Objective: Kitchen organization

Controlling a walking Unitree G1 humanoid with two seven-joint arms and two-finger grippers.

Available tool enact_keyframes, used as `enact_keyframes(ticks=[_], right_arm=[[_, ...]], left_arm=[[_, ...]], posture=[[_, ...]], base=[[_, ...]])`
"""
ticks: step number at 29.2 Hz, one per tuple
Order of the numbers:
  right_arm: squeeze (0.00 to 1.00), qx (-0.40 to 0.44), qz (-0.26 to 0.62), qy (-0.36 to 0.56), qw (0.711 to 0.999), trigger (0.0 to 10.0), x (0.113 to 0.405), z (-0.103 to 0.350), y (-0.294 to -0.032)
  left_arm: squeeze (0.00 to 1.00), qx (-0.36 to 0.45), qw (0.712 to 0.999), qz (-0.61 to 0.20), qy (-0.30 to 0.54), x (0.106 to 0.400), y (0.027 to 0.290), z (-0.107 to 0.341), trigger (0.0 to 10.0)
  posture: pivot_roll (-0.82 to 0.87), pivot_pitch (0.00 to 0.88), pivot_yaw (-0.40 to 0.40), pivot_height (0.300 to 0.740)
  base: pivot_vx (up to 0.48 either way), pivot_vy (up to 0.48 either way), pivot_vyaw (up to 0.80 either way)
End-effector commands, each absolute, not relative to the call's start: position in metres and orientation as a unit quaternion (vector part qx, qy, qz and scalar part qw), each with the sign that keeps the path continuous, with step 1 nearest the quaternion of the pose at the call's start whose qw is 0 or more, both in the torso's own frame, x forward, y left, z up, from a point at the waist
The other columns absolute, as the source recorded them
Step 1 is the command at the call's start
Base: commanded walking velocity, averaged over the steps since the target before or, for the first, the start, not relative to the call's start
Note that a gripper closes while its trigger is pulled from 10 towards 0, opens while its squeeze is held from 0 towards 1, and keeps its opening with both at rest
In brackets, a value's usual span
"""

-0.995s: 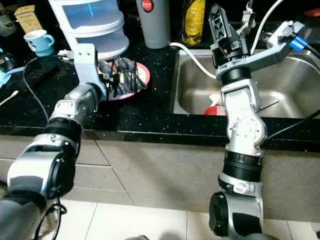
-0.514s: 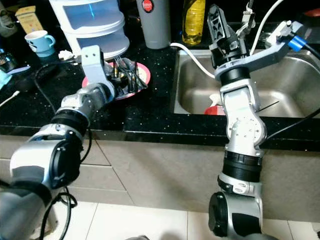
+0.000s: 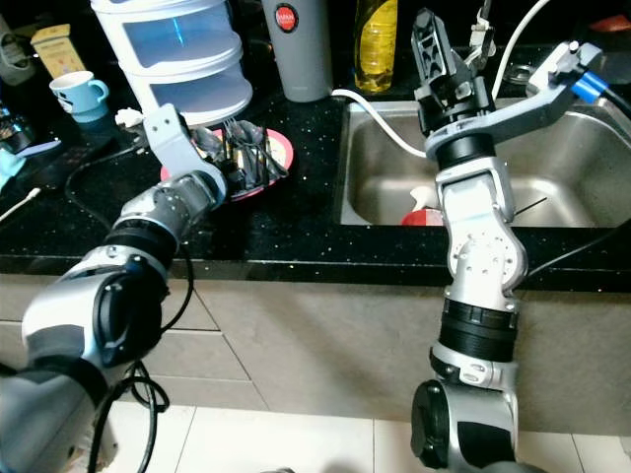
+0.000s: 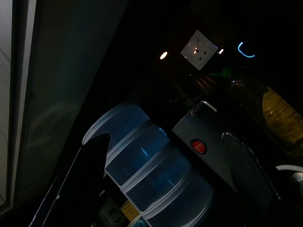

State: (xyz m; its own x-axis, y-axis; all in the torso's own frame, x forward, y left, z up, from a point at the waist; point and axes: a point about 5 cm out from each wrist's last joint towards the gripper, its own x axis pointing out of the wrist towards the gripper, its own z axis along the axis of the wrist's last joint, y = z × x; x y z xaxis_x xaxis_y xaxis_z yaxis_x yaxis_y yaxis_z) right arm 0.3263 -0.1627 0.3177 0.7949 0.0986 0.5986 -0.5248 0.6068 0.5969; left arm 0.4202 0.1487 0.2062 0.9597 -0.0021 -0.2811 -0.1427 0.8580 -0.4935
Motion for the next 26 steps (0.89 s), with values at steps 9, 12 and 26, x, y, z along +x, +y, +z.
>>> enact_keyframes(ticks=[9, 12, 26], right_arm=[[0.0, 0.404, 0.188, -0.264, 0.855, 10.0, 0.327, 0.32, -0.159], [0.0, 0.407, 0.186, -0.265, 0.854, 10.0, 0.327, 0.321, -0.16], [0.0, 0.408, 0.199, -0.258, 0.853, 10.0, 0.331, 0.322, -0.153]], left_arm=[[0.0, -0.218, 0.976, 0.012, -0.023, 0.424, 0.165, 0.248, 10.0], [0.0, -0.198, 0.979, 0.003, -0.056, 0.423, 0.166, 0.264, 10.0], [1.0, -0.19, 0.974, 0.064, 0.104, 0.425, 0.16, 0.231, 10.0]], posture=[[0.05, 0.0, 0.101, 0.74], [0.06, 0.0, 0.101, 0.74], [0.07, 0.0, 0.095, 0.74]], base=[[0.0, 0.0, 0.0], [0.0, 0.0, 0.0], [0.0, 0.0, 0.0]])
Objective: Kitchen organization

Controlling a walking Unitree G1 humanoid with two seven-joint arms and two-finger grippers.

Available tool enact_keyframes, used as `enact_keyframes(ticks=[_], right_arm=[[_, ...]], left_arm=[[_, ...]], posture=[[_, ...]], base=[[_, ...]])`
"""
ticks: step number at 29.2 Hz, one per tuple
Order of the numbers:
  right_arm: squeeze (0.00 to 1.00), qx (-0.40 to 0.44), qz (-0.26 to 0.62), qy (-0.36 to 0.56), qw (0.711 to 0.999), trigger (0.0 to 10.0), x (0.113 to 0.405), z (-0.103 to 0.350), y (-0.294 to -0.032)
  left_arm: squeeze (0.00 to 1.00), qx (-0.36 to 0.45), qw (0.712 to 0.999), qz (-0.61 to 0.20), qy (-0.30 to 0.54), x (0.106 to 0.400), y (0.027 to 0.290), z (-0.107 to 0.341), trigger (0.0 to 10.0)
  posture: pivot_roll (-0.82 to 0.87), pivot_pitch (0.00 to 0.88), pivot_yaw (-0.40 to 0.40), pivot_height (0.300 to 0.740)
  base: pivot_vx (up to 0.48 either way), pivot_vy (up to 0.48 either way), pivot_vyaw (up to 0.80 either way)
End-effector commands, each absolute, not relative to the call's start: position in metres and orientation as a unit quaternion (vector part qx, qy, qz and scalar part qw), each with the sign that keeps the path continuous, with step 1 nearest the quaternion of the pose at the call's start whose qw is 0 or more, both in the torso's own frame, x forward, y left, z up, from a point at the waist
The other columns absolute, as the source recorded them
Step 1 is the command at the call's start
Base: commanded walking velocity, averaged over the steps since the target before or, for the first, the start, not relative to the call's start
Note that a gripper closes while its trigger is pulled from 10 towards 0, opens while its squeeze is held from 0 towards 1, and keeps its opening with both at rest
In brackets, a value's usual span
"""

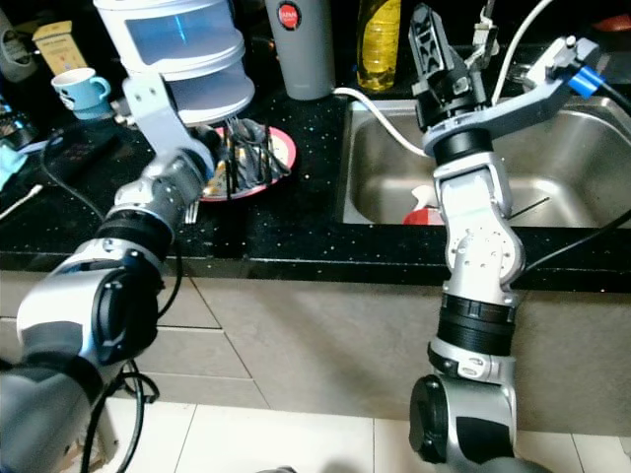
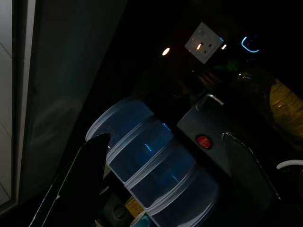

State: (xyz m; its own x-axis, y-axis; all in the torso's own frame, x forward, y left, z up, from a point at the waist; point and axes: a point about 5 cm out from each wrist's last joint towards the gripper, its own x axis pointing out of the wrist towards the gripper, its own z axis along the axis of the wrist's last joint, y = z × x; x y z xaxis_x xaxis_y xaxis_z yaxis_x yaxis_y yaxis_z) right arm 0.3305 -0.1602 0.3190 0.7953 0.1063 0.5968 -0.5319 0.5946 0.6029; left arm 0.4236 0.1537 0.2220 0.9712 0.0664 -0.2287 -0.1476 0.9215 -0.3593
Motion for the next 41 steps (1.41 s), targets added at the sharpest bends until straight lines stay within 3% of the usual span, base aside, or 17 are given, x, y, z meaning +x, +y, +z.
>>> enact_keyframes(ticks=[1, 3, 4, 16, 17, 18, 19, 20, 21, 23, 24, 34, 39, 40, 41], right_arm=[[0.0, 0.408, 0.198, -0.259, 0.853, 10.0, 0.331, 0.322, -0.154], [0.0, 0.408, 0.196, -0.261, 0.853, 10.0, 0.331, 0.322, -0.155], [0.0, 0.408, 0.194, -0.262, 0.853, 10.0, 0.33, 0.322, -0.156], [0.0, 0.408, 0.187, -0.265, 0.854, 10.0, 0.328, 0.321, -0.157], [0.0, 0.408, 0.186, -0.265, 0.854, 10.0, 0.328, 0.321, -0.157], [0.0, 0.408, 0.186, -0.265, 0.854, 10.0, 0.328, 0.321, -0.157], [0.0, 0.408, 0.186, -0.265, 0.854, 10.0, 0.327, 0.321, -0.157], [0.0, 0.408, 0.185, -0.264, 0.854, 10.0, 0.327, 0.321, -0.157], [0.0, 0.408, 0.184, -0.264, 0.854, 10.0, 0.327, 0.32, -0.157], [0.0, 0.408, 0.183, -0.264, 0.855, 10.0, 0.327, 0.32, -0.157], [0.0, 0.408, 0.182, -0.264, 0.855, 10.0, 0.327, 0.32, -0.158], [0.0, 0.408, 0.185, -0.262, 0.855, 10.0, 0.327, 0.321, -0.157], [0.0, 0.408, 0.189, -0.26, 0.855, 10.0, 0.328, 0.321, -0.155], [0.0, 0.407, 0.19, -0.26, 0.855, 10.0, 0.328, 0.321, -0.155], [0.0, 0.407, 0.19, -0.26, 0.855, 10.0, 0.328, 0.321, -0.155]], left_arm=[[1.0, -0.192, 0.973, 0.066, 0.109, 0.425, 0.159, 0.231, 10.0], [1.0, -0.196, 0.971, 0.07, 0.118, 0.425, 0.157, 0.231, 10.0], [0.0, -0.199, 0.969, 0.074, 0.124, 0.425, 0.156, 0.23, 10.0], [0.0, -0.174, 0.967, 0.039, 0.182, 0.42, 0.137, 0.206, 10.0], [0.0, -0.168, 0.967, 0.041, 0.189, 0.419, 0.136, 0.202, 4.7], [0.0, -0.165, 0.966, 0.042, 0.193, 0.419, 0.136, 0.2, 4.7], [0.0, -0.163, 0.965, 0.047, 0.198, 0.418, 0.136, 0.196, 2.9], [0.0, -0.161, 0.965, 0.051, 0.202, 0.417, 0.137, 0.194, 2.9], [0.0, -0.161, 0.963, 0.06, 0.206, 0.416, 0.138, 0.19, 0.5], [0.0, -0.162, 0.962, 0.065, 0.209, 0.415, 0.138, 0.188, 0.5], [0.0, -0.166, 0.96, 0.073, 0.215, 0.414, 0.139, 0.183, 0.0], [0.0, -0.2, 0.95, 0.106, 0.217, 0.411, 0.151, 0.173, 0.0], [0.0, -0.114, 0.977, 0.132, 0.125, 0.419, 0.165, 0.204, 0.0], [0.0, -0.101, 0.984, 0.122, 0.087, 0.422, 0.164, 0.218, 4.1], [0.0, -0.101, 0.984, 0.122, 0.087, 0.422, 0.164, 0.218, 4.1]], posture=[[0.06, 0.0, 0.102, 0.74], [0.06, 0.0, 0.105, 0.74], [0.06, 0.0, 0.109, 0.74], [0.05, 0.0, 0.122, 0.74], [0.05, 0.0, 0.129, 0.74], [0.05, 0.0, 0.129, 0.74], [0.05, 0.0, 0.129, 0.74], [0.05, 0.0, 0.129, 0.74], [0.05, 0.002, 0.133, 0.74], [0.05, 0.002, 0.133, 0.74], [0.05, 0.003, 0.134, 0.74], [0.05, 0.004, 0.123, 0.74], [0.06, 0.002, 0.115, 0.74], [0.06, 0.0, 0.112, 0.74], [0.06, 0.0, 0.112, 0.74]], base=[[0.0, 0.0, 0.0], [0.0, 0.0, 0.0], [0.0, 0.0, 0.0], [0.0, 0.0, 0.0], [0.0, 0.0, 0.0], [0.0, 0.0, 0.0], [0.0, 0.0, 0.0], [0.0, 0.0, 0.0], [0.0, 0.0, 0.0], [0.0, 0.0, 0.0], [0.0, 0.0, 0.0], [0.0, 0.0, 0.0], [0.0, 0.0, 0.0], [0.0, 0.0, 0.0], [0.0, 0.0, 0.0]])
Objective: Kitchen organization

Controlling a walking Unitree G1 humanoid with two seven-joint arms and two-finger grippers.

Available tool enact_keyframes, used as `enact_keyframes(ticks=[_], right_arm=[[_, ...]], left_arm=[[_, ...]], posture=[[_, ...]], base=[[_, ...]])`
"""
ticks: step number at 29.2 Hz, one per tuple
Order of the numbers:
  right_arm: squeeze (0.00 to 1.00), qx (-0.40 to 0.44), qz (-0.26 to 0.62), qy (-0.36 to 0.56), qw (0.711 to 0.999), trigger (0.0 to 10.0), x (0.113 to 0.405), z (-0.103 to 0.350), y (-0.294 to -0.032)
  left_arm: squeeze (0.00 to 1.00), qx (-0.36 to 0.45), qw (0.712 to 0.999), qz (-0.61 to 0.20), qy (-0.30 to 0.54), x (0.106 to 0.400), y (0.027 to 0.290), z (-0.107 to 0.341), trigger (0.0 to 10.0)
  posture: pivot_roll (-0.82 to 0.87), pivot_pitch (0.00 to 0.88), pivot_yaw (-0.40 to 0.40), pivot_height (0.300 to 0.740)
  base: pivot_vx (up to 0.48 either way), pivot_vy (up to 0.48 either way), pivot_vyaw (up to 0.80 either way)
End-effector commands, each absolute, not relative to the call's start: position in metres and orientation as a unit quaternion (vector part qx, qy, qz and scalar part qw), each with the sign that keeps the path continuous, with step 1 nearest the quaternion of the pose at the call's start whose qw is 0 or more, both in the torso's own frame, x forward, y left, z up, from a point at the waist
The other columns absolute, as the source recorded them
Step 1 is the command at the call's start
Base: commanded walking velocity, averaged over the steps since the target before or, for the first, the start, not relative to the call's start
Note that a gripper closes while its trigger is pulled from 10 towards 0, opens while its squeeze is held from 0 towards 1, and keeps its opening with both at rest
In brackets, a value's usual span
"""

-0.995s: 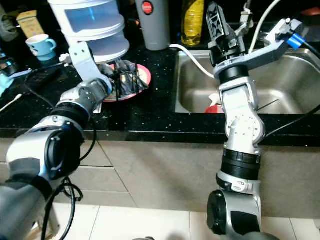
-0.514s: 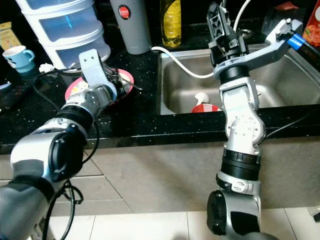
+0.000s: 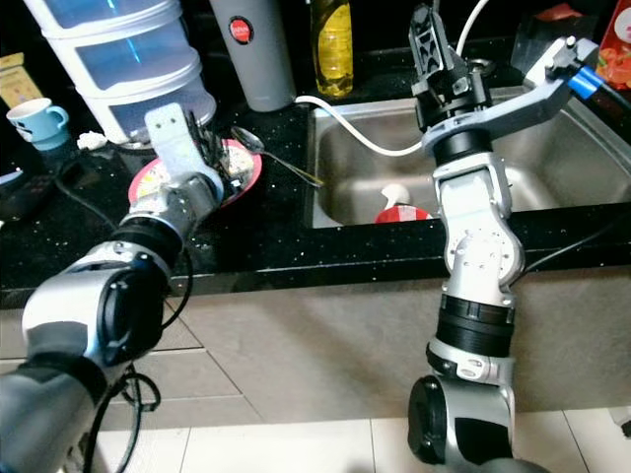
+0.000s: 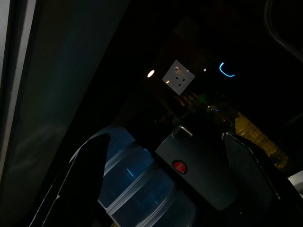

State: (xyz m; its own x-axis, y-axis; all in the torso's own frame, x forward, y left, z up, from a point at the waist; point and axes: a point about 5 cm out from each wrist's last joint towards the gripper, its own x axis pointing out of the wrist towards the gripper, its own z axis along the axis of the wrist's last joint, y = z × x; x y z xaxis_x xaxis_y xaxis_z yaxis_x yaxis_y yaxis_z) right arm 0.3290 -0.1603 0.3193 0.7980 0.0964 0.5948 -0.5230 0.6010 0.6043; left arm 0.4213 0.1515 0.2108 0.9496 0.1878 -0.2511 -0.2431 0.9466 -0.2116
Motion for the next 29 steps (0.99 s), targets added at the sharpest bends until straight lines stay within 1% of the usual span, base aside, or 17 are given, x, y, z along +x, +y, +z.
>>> enact_keyframes(ticks=[1, 2, 4, 5, 8, 9, 10, 12, 13, 15, 18, 19, 22, 23, 26, 28, 29], right_arm=[[0.0, 0.407, 0.191, -0.259, 0.855, 10.0, 0.328, 0.321, -0.154], [0.0, 0.407, 0.191, -0.259, 0.855, 10.0, 0.328, 0.321, -0.154], [0.0, 0.408, 0.192, -0.259, 0.854, 10.0, 0.329, 0.321, -0.154], [0.0, 0.408, 0.192, -0.259, 0.854, 10.0, 0.329, 0.321, -0.154], [0.0, 0.408, 0.193, -0.26, 0.854, 10.0, 0.329, 0.321, -0.154], [0.0, 0.408, 0.193, -0.261, 0.854, 10.0, 0.329, 0.322, -0.154], [0.0, 0.408, 0.193, -0.261, 0.854, 10.0, 0.329, 0.322, -0.154], [0.0, 0.406, 0.188, -0.264, 0.854, 10.0, 0.329, 0.323, -0.156], [0.0, 0.406, 0.188, -0.264, 0.854, 10.0, 0.329, 0.323, -0.156], [0.0, 0.4, 0.175, -0.267, 0.859, 10.0, 0.329, 0.323, -0.161], [0.0, 0.338, 0.122, -0.264, 0.895, 10.0, 0.328, 0.321, -0.171], [0.0, 0.315, 0.101, -0.254, 0.909, 10.0, 0.33, 0.318, -0.173], [0.0, 0.268, 0.051, -0.219, 0.937, 10.0, 0.334, 0.308, -0.179], [0.0, 0.268, 0.051, -0.219, 0.937, 10.0, 0.334, 0.308, -0.179], [0.0, 0.227, -0.007, -0.16, 0.961, 10.0, 0.339, 0.29, -0.189], [0.0, 0.227, -0.007, -0.16, 0.961, 10.0, 0.339, 0.29, -0.189], [0.0, 0.23, -0.015, -0.154, 0.961, 10.0, 0.337, 0.286, -0.192]], left_arm=[[0.0, -0.091, 0.987, 0.115, 0.063, 0.424, 0.163, 0.227, 4.1], [0.0, -0.076, 0.992, 0.098, 0.034, 0.425, 0.159, 0.238, 10.0], [0.0, -0.053, 0.997, 0.064, -0.001, 0.427, 0.149, 0.253, 10.0], [0.0, -0.053, 0.997, 0.064, -0.001, 0.427, 0.149, 0.253, 10.0], [0.0, -0.033, 0.999, 0.001, -0.025, 0.429, 0.13, 0.268, 10.0], [0.0, -0.028, 0.999, -0.019, -0.028, 0.429, 0.123, 0.272, 10.0], [0.0, -0.028, 0.999, -0.019, -0.028, 0.429, 0.123, 0.272, 10.0], [0.0, -0.017, 0.998, -0.06, -0.027, 0.428, 0.108, 0.275, 10.0], [0.0, -0.017, 0.998, -0.06, -0.027, 0.428, 0.108, 0.275, 10.0], [0.0, -0.011, 0.995, -0.099, -0.014, 0.428, 0.095, 0.274, 10.0], [0.0, -0.024, 0.987, -0.156, 0.014, 0.425, 0.074, 0.269, 10.0], [0.0, -0.03, 0.984, -0.175, 0.023, 0.424, 0.068, 0.267, 10.0], [0.0, -0.037, 0.973, -0.22, 0.061, 0.419, 0.052, 0.254, 10.0], [0.0, -0.037, 0.973, -0.22, 0.061, 0.419, 0.052, 0.254, 10.0], [0.0, 0.002, 0.958, -0.255, 0.13, 0.41, 0.038, 0.221, 10.0], [0.0, 0.002, 0.958, -0.255, 0.13, 0.41, 0.038, 0.221, 10.0], [0.0, 0.009, 0.955, -0.253, 0.154, 0.407, 0.039, 0.207, 10.0]], posture=[[0.06, 0.0, 0.112, 0.74], [0.06, 0.0, 0.109, 0.74], [0.06, 0.0, 0.109, 0.74], [0.06, 0.0, 0.109, 0.74], [0.06, 0.0, 0.111, 0.74], [0.05, 0.0, 0.117, 0.74], [0.05, 0.0, 0.117, 0.74], [0.04, 0.0, 0.121, 0.74], [0.04, 0.0, 0.121, 0.74], [0.02, 0.0, 0.14, 0.74], [-0.02, 0.023, 0.167, 0.74], [-0.04, 0.047, 0.184, 0.74], [-0.07, 0.072, 0.204, 0.74], [-0.07, 0.072, 0.204, 0.74], [-0.1, 0.103, 0.223, 0.74], [-0.1, 0.103, 0.223, 0.74], [-0.1, 0.115, 0.228, 0.74]], base=[[0.0, 0.0, 0.0], [0.0, 0.0, 0.0], [0.0, 0.0, 0.0], [0.0, 0.0, 0.0], [0.0, 0.0, 0.0], [0.0, 0.0, 0.0], [0.0, 0.0, 0.0], [0.0, 0.0, 0.0], [0.0, 0.0, 0.0], [0.0, 0.0, 0.0], [0.0, 0.0, 0.0], [0.0, 0.0, 0.0], [0.0, 0.0, 0.0], [0.0, 0.0, 0.0], [0.0, 0.0, 0.0], [0.0, 0.0, 0.0], [0.0, 0.0, 0.0]])
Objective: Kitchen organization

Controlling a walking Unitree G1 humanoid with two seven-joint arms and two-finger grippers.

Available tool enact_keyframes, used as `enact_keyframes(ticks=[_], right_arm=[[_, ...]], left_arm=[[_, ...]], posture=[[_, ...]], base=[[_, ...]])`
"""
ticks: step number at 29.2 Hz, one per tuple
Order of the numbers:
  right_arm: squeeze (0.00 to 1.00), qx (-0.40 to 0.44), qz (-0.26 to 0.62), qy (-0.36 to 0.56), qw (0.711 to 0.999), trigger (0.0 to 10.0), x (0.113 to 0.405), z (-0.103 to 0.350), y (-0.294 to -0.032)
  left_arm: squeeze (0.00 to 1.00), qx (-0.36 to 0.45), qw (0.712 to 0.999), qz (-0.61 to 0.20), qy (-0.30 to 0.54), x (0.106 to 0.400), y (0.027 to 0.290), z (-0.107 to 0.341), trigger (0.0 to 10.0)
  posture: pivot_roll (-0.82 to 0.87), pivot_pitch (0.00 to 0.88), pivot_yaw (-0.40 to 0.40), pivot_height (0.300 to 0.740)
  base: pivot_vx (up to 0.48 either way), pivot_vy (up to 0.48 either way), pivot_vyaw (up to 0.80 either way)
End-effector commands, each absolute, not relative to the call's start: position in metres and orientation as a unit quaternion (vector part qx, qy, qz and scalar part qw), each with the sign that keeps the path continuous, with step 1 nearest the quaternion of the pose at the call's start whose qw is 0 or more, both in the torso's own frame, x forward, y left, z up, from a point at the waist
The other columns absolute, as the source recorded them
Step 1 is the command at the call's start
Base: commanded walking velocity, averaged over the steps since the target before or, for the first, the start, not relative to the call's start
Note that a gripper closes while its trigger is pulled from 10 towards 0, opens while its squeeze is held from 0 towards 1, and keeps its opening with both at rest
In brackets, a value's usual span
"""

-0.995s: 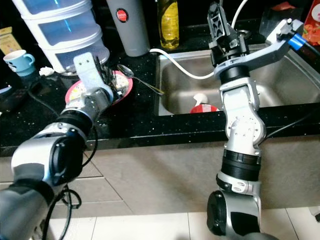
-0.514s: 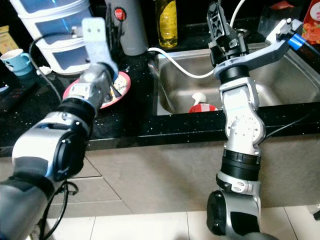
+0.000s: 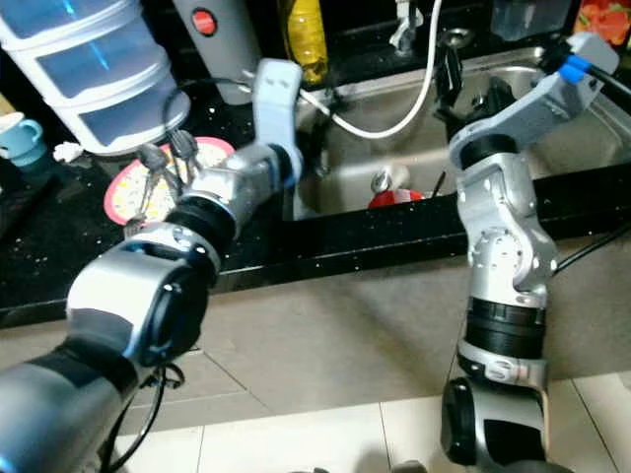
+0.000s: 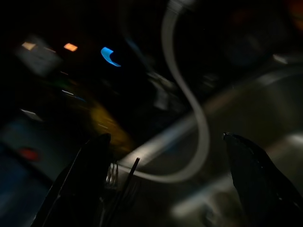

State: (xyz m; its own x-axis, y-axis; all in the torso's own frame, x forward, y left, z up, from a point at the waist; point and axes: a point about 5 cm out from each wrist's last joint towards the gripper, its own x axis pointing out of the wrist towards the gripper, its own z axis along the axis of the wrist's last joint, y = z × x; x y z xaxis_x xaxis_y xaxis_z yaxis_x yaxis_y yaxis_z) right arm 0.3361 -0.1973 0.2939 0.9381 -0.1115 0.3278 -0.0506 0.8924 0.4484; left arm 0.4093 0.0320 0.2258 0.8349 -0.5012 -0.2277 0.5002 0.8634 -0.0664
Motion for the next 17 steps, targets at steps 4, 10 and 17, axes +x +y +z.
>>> enact_keyframes(ticks=[4, 10, 17], right_arm=[[0.0, 0.23, -0.007, -0.17, 0.958, 10.0, 0.331, 0.292, -0.191], [0.0, 0.234, 0.08, -0.236, 0.94, 10.0, 0.324, 0.318, -0.172], [0.0, 0.224, 0.137, -0.261, 0.929, 10.0, 0.328, 0.331, -0.157]], left_arm=[[1.0, 0.005, 0.956, -0.252, 0.152, 0.407, 0.043, 0.202, 10.0], [1.0, -0.003, 0.973, -0.23, -0.011, 0.417, 0.053, 0.252, 10.0], [0.0, -0.015, 0.97, -0.232, -0.066, 0.418, 0.063, 0.27, 10.0]], posture=[[-0.1, 0.125, 0.221, 0.74], [-0.07, 0.124, 0.185, 0.74], [-0.01, 0.076, 0.126, 0.74]], base=[[0.0, 0.0, 0.0], [0.0, 0.0, 0.0], [0.0, 0.0, 0.0]])
